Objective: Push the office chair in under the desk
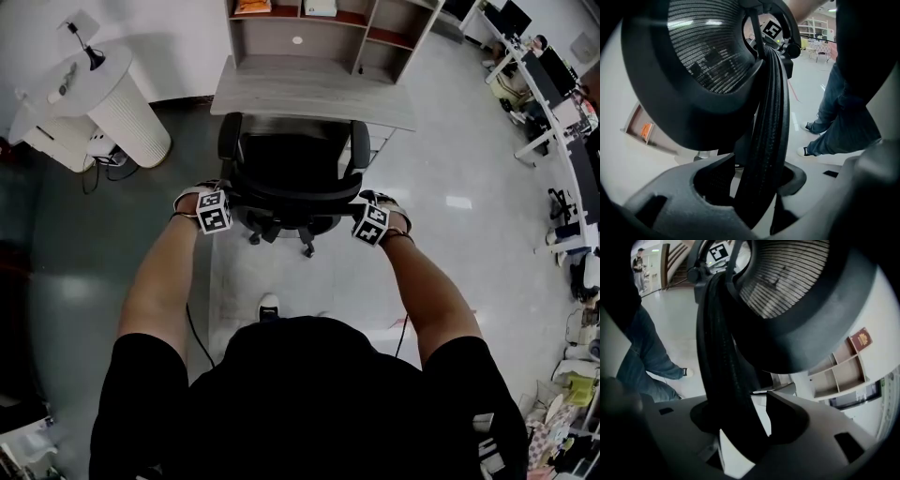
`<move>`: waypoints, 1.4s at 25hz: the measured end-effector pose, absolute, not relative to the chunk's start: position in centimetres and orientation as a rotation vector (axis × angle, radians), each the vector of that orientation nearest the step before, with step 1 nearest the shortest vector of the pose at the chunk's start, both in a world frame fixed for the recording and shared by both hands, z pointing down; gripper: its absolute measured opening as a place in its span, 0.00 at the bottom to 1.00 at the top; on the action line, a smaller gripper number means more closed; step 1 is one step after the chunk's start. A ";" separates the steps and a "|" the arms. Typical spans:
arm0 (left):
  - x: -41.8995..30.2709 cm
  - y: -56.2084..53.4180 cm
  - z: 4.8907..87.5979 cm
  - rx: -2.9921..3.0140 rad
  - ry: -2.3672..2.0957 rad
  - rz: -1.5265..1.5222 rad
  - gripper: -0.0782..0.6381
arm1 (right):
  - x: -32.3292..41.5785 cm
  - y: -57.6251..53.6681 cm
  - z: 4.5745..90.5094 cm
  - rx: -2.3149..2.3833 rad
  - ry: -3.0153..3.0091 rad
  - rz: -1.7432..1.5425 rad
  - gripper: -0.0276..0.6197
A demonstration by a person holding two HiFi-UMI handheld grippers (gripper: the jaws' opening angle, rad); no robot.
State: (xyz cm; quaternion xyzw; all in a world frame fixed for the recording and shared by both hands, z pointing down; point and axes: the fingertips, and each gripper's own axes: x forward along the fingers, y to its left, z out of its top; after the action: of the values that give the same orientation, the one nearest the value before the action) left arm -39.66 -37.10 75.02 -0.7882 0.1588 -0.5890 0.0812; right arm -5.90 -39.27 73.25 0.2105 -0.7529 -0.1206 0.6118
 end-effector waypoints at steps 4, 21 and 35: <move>-40.2 -37.1 74.1 -2.373 0.525 -1.729 0.41 | -5.9 -38.9 72.7 0.500 -1.748 -0.243 0.40; -41.4 -34.7 66.6 -2.688 0.938 -1.274 0.40 | -4.3 -36.2 66.9 0.795 -1.902 -0.094 0.39; -41.1 -35.3 59.4 -2.817 1.387 -0.586 0.20 | -4.5 -35.4 57.2 1.239 -2.157 -0.029 0.11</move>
State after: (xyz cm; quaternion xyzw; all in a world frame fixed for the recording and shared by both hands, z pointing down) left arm -41.09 -35.27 59.36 -0.8817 0.4339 -0.1834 -0.0263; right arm -4.52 -35.42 57.15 0.4717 -0.8211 -0.0110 0.3212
